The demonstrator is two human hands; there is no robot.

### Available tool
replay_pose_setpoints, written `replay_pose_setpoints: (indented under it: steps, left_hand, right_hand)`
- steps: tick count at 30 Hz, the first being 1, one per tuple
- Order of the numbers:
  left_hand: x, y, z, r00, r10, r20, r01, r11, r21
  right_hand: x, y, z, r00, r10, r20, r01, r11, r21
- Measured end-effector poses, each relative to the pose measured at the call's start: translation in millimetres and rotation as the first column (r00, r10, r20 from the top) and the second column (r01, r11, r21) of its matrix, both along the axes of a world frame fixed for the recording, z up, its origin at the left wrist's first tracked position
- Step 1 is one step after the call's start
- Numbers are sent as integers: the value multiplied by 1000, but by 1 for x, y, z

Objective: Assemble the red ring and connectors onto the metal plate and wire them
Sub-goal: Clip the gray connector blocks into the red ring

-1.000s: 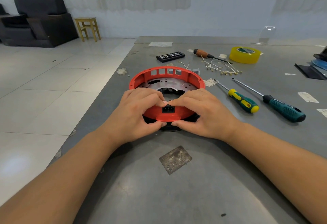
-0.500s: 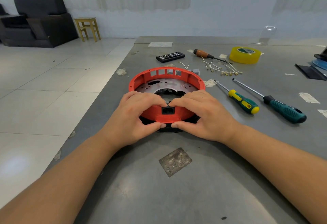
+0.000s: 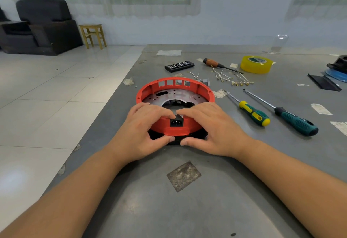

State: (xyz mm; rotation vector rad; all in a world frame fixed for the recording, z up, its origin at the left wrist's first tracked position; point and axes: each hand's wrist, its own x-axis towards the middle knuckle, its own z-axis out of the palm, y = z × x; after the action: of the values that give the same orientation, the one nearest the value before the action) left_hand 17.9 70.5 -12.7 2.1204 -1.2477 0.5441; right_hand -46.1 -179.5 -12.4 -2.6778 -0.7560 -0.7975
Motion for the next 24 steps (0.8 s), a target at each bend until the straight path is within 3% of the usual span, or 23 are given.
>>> replay_pose_setpoints:
  steps: [4,7,13,16,20,24]
  left_hand:
    - [-5,-5,-4,997,44,-63,-50,994,-100]
    - [-6,-12,-5,992,86,-96,-99,986,-135]
    - [0,-2,2,990,68,-126,-84,988,-126]
    - [0,-1,2,983,88,-161,-107,988,-115]
    - [2,0,3,977,82,-197,-104,989,-106]
    - [3,2,6,980,44,-196,-68,991,-119]
  right_hand:
    - [4,-18,6,987,-157,-38,159,986,45]
    - [8,-27,8,974,-187,-125,197,978,69]
    - [-1,-2,4,960,-273,56,273,962,18]
    - [-6,13,1,968,-237,81,238,971,-4]
    - [-3,-5,7,1000,-28,12,29,999,-18]
    - [4,-30,17,984,-121,-130,128,991,45]
